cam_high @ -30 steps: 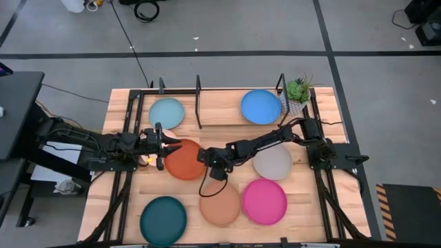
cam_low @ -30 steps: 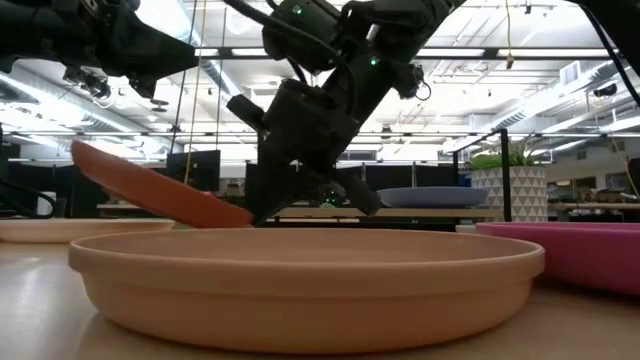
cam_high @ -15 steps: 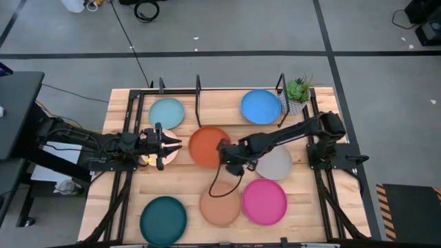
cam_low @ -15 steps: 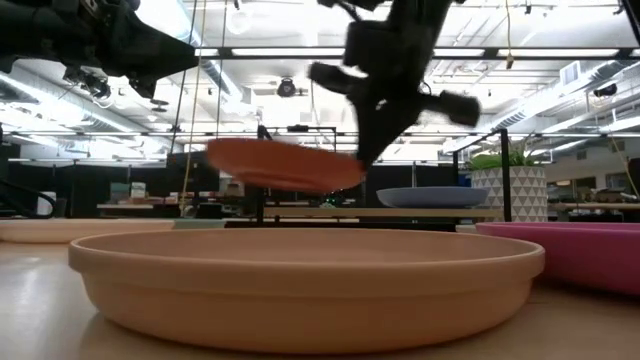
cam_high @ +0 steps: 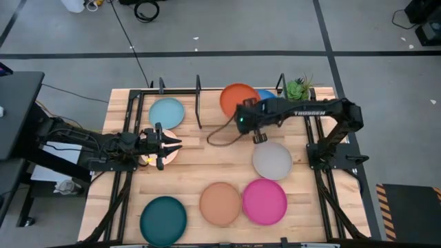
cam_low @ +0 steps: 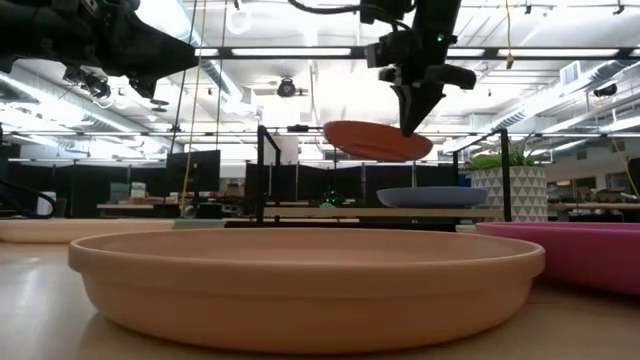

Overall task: Place and stack plates onto a shelf
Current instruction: Stack the orange plate on top of the blue plate on the shelf, then put the gray plate on the shelf

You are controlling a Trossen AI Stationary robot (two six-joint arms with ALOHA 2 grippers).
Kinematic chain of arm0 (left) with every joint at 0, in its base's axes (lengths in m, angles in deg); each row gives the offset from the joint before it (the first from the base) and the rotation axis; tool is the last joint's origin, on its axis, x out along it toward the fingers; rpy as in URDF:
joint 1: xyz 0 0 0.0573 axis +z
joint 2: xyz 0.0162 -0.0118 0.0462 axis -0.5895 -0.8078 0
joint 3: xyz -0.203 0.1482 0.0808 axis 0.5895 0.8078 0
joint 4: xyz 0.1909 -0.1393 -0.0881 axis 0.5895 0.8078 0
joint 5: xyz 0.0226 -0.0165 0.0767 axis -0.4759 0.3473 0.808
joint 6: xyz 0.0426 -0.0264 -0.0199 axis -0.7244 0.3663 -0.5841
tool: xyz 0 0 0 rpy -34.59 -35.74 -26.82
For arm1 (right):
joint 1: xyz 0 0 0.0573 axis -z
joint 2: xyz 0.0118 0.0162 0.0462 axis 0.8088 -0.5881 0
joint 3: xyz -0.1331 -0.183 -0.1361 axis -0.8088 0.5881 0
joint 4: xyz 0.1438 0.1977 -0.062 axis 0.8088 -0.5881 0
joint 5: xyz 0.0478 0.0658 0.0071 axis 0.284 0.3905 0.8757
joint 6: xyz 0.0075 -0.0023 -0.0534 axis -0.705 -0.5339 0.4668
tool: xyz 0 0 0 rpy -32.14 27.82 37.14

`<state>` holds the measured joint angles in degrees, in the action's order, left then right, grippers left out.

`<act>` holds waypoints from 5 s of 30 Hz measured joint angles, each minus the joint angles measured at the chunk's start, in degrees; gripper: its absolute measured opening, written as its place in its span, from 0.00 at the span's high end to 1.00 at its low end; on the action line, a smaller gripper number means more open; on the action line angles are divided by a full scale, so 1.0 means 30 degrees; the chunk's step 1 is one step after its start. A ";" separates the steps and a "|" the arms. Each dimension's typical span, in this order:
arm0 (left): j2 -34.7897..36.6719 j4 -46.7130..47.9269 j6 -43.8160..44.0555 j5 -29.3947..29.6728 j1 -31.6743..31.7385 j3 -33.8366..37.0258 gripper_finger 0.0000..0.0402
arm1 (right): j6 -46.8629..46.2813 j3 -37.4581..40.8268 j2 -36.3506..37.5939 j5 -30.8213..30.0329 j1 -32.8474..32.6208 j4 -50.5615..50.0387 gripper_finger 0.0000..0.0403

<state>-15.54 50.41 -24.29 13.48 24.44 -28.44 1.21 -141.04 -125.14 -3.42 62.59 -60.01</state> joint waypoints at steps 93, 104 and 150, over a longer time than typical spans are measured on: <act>0.0000 0.0168 0.0102 0.0619 -0.0007 -0.0007 0.75 | -1.7791 0.8950 -0.0462 0.6900 -0.5724 0.8028 0.64; 0.0000 0.0168 0.0102 0.0619 -0.0005 -0.0006 0.75 | -1.7129 0.9092 -0.0462 0.6433 -0.5678 0.7749 0.67; 0.0000 0.0277 -0.0335 0.0619 -0.0004 0.0000 0.75 | 0.2160 0.4782 -0.0469 0.4247 -0.5531 0.7697 0.97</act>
<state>-15.54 51.24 -25.29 15.34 24.43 -28.44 7.69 -126.69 -126.55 9.32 46.00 -36.92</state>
